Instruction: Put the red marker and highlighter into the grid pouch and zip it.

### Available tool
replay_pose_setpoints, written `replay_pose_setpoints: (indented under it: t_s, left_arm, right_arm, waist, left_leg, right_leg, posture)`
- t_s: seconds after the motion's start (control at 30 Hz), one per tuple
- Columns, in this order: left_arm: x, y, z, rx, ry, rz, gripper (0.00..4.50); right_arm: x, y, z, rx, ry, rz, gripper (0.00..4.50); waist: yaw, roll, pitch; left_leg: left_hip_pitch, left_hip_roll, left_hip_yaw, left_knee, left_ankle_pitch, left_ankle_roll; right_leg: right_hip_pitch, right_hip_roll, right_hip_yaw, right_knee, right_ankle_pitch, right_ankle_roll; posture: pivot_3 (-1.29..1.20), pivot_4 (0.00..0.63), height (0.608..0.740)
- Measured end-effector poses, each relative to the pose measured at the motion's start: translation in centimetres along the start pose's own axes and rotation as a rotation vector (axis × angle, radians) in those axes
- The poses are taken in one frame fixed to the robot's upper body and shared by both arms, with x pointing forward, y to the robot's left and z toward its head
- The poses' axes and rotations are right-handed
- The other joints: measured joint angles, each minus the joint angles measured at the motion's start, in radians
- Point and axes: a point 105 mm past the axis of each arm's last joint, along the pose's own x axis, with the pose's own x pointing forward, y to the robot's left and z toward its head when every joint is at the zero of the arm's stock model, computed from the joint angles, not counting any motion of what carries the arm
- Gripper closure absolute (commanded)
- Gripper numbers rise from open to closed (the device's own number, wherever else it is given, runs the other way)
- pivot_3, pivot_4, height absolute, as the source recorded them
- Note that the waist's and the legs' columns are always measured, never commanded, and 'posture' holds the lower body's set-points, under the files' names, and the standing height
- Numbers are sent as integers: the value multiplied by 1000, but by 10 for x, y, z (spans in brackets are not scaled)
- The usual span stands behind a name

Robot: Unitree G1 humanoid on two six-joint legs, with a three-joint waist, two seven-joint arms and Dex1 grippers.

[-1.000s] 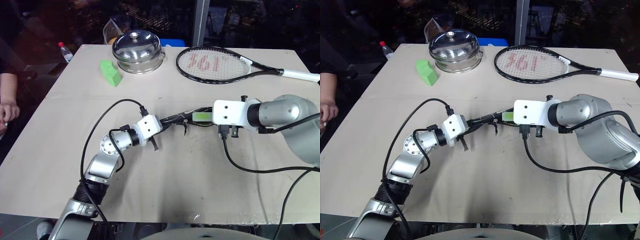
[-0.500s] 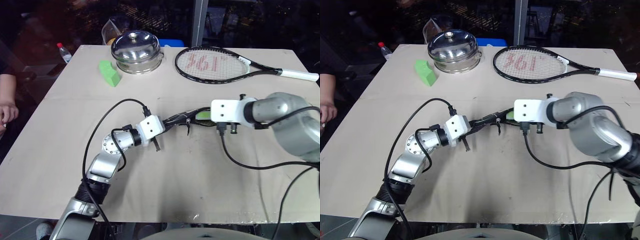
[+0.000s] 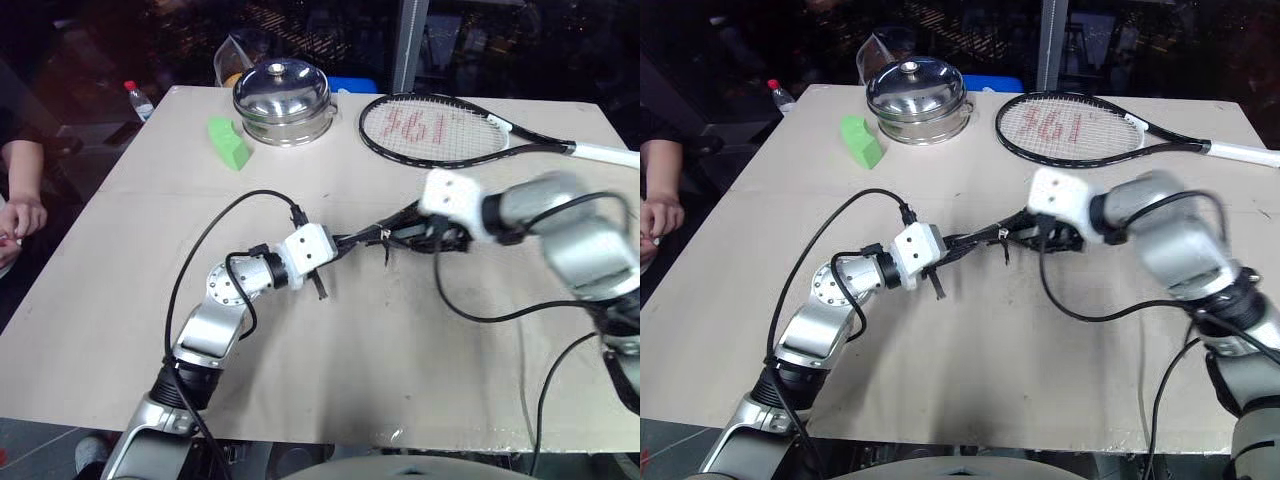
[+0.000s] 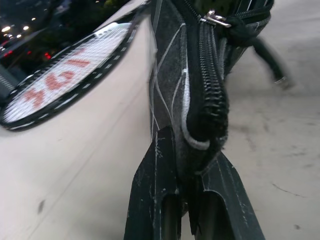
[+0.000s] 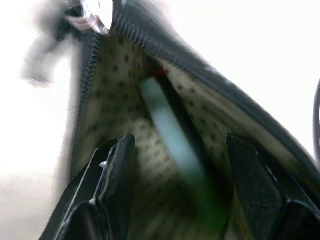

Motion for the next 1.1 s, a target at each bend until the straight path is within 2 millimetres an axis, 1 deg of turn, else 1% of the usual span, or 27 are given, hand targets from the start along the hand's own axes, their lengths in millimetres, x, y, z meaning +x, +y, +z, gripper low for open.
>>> replay_pose_setpoints:
  t_s: [0.03,0.07,0.1,0.13,0.2,0.27,0.3,0.33,0.4,0.43,0.53,0.6,0.7,0.77,0.8,0.87,0.93,1.0,1.03,1.1]
  left_arm:
    - [1,1,1,0,-1,2,4500]
    - [2,2,2,0,-4,4,4500]
    - [4,4,4,0,-10,5,4500]
    - [5,4,5,0,-14,7,4500]
    - [9,7,8,1,-25,9,4500]
    - [10,8,9,2,-29,9,4500]
    - [10,8,10,2,-31,7,4500]
    - [10,8,9,1,-29,6,4500]
    - [10,8,8,-2,-27,-2,4500]
    - [10,8,8,-2,-27,-3,4500]
    - [8,6,6,9,-23,-17,4500]
    - [7,6,5,12,-21,-20,4500]
    - [6,5,4,20,-23,-24,4500]
    - [5,4,3,22,-21,-25,4500]
    - [5,4,3,22,-22,-25,4500]
    - [4,3,3,26,-23,-26,4500]
    - [4,2,3,26,-24,-27,4500]
    - [3,1,2,24,-24,-27,4500]
    - [3,0,1,22,-22,-28,4500]
    - [2,-1,0,20,-20,-28,4500]
  right_arm:
    - [-11,5,5,66,-54,29,1521]
    - [-18,11,8,122,-95,66,1521]
    - [-25,22,12,196,-149,122,1521]
    - [-27,29,12,232,-170,149,1521]
    - [-17,53,3,362,-193,214,1521]
    - [-3,68,-6,450,-187,234,1521]
    - [8,76,-12,498,-183,222,1521]
    - [16,80,-14,537,-188,207,1521]
    - [33,81,-11,606,-230,144,1521]
    - [35,80,-10,611,-233,136,1521]
    - [52,71,-7,694,-265,42,1521]
    - [55,65,-5,730,-287,9,1521]
    - [52,48,11,741,-352,-53,1521]
    - [54,45,11,754,-350,-71,1521]
    - [55,45,11,761,-348,-72,1755]
    - [59,43,12,789,-350,-78,2394]
    - [60,40,15,805,-364,-89,3263]
    - [60,38,17,815,-372,-98,4296]
    - [61,38,17,818,-371,-102,4410]
    - [61,38,17,823,-365,-104,4410]
  waist:
    - [0,0,0]
    - [-1,0,0]
    - [-3,0,0]
    - [-4,0,0]
    - [-7,-1,-1]
    - [-12,0,-1]
    - [-14,0,-1]
    - [-15,0,-1]
    - [-17,0,-1]
    - [-17,0,-1]
    - [-16,0,-1]
    - [-15,0,-1]
    - [-15,0,-1]
    - [-16,0,-1]
    - [-16,0,-1]
    - [-17,0,-1]
    - [-18,0,-1]
    - [-17,0,-1]
    - [-17,0,-1]
    - [-17,0,-1]
  left_leg:
    - [0,0,-1,0,0,0]
    - [0,0,-2,0,0,0]
    - [1,0,-3,0,0,0]
    - [1,1,-4,0,0,0]
    - [1,1,-5,0,0,0]
    - [0,0,-6,0,0,0]
    - [0,0,-6,0,0,0]
    - [0,0,-6,0,0,0]
    - [0,0,-6,0,0,0]
    - [0,0,-6,1,0,0]
    - [0,-1,-6,1,0,0]
    - [0,-1,-6,1,0,0]
    - [0,-1,-6,1,0,0]
    - [0,-1,-6,1,0,0]
    - [0,-1,-6,1,0,0]
    - [0,-1,-6,0,0,0]
    - [0,-1,-6,0,0,0]
    - [0,0,-6,0,0,0]
    - [0,0,-6,0,0,0]
    - [0,0,-6,0,0,0]
  right_leg:
    - [0,0,-1,0,0,0]
    - [1,0,-1,0,0,0]
    - [2,0,-1,0,0,0]
    - [2,-1,-2,0,0,0]
    - [3,-1,-2,0,0,0]
    - [2,-1,-2,1,0,0]
    - [2,0,-2,1,0,0]
    - [2,0,-3,1,0,0]
    - [2,1,-3,2,0,0]
    - [2,1,-3,2,0,0]
    - [3,1,-3,1,0,0]
    - [3,1,-3,1,0,0]
    - [3,1,-4,1,0,0]
    - [3,1,-4,1,0,0]
    - [3,1,-4,1,0,0]
    - [3,1,-4,1,0,0]
    - [2,1,-4,1,0,0]
    - [2,1,-4,1,0,0]
    - [3,1,-4,1,0,0]
    - [3,1,-4,1,0,0]
  posture:
    - [0,150,740]
    - [0,150,740]
    - [0,150,740]
    - [0,150,740]
    - [0,150,740]
    - [0,150,740]
    - [0,150,740]
    - [0,150,740]
    - [0,150,740]
    - [0,150,740]
    - [0,150,740]
    - [0,150,740]
    - [0,150,740]
    - [0,150,740]
    - [0,150,740]
    - [0,150,740]
    - [0,150,740]
    - [0,150,740]
    - [0,150,740]
    - [0,150,740]
